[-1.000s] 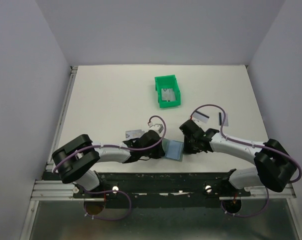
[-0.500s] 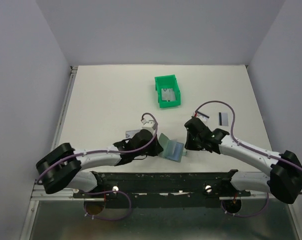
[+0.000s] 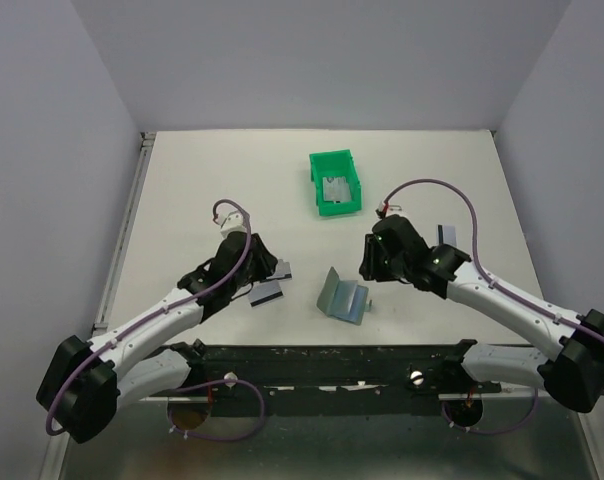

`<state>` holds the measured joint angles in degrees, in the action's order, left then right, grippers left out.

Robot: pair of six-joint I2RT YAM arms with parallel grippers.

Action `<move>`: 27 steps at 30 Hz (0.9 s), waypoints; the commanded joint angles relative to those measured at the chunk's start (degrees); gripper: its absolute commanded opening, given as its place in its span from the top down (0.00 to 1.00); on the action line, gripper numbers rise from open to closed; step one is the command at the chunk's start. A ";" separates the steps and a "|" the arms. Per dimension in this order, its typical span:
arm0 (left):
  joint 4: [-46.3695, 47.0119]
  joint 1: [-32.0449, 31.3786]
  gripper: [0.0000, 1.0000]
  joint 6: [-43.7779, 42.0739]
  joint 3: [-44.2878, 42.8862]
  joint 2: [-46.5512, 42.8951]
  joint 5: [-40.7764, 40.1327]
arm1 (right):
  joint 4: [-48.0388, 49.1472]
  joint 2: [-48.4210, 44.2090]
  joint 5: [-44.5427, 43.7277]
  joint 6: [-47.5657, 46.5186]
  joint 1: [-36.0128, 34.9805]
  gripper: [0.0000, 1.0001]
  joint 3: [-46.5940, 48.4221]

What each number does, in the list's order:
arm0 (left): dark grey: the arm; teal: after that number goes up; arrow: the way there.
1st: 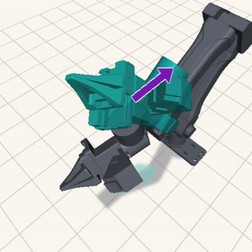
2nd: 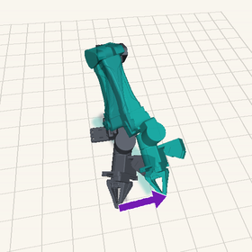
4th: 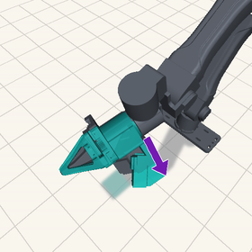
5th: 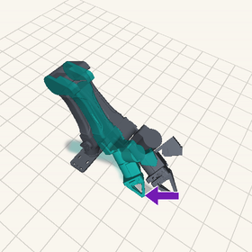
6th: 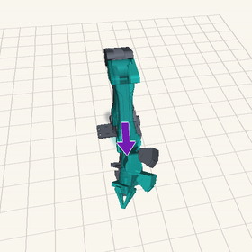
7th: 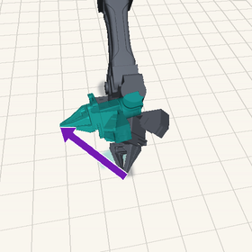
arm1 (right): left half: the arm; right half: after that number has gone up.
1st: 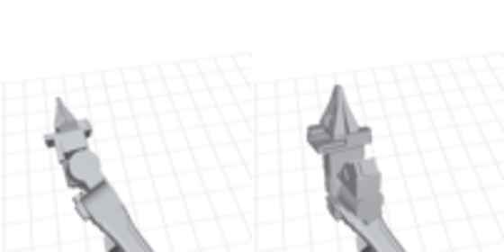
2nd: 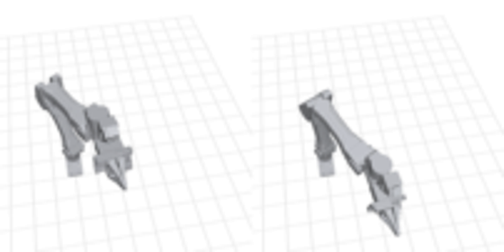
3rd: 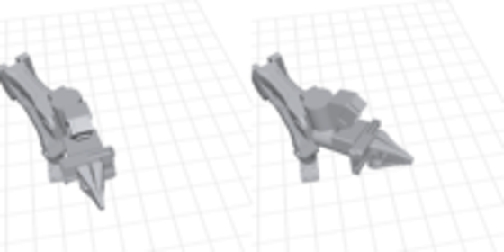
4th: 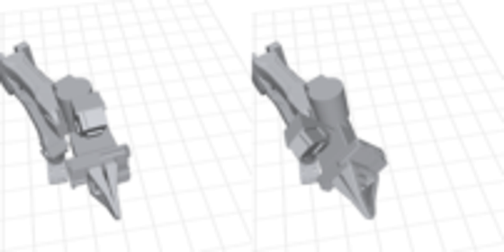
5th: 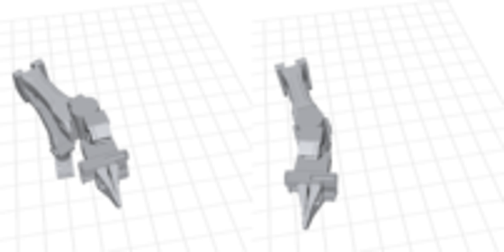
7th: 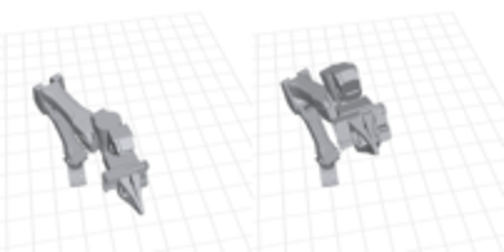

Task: Put the credit cards into the card holder
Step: Open the card holder at the center of the board, then move the credit card to the corner of the board.

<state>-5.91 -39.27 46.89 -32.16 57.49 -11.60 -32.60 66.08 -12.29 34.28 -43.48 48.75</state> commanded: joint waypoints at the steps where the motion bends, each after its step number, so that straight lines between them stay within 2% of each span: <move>1: -6.31 3.41 0.60 3.73 3.77 2.26 -0.53 | 2.01 1.32 6.13 -4.75 0.07 0.54 3.54; 5: -6.21 3.67 0.67 3.38 3.78 7.79 -1.50 | 1.75 1.42 7.20 -5.54 0.07 0.53 5.21; 10: -7.27 3.67 0.79 3.20 1.49 16.49 -3.17 | 2.01 -0.69 7.46 -4.93 0.07 0.53 2.93; 17: -7.10 2.88 0.88 3.29 1.75 20.47 -2.12 | 1.93 -4.03 7.29 -3.79 0.07 0.53 -1.20; 20: -6.74 -1.32 0.89 6.01 3.77 19.50 -1.15 | 1.84 -5.00 6.85 -3.70 0.07 0.53 -1.99; 27: -9.47 -18.45 0.89 20.85 7.46 19.15 -1.33 | 1.66 -4.56 6.84 -3.43 0.07 0.53 -1.64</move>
<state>-7.42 -48.73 57.04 -29.30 74.85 -14.70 -30.87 61.60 -5.98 30.50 -43.48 47.29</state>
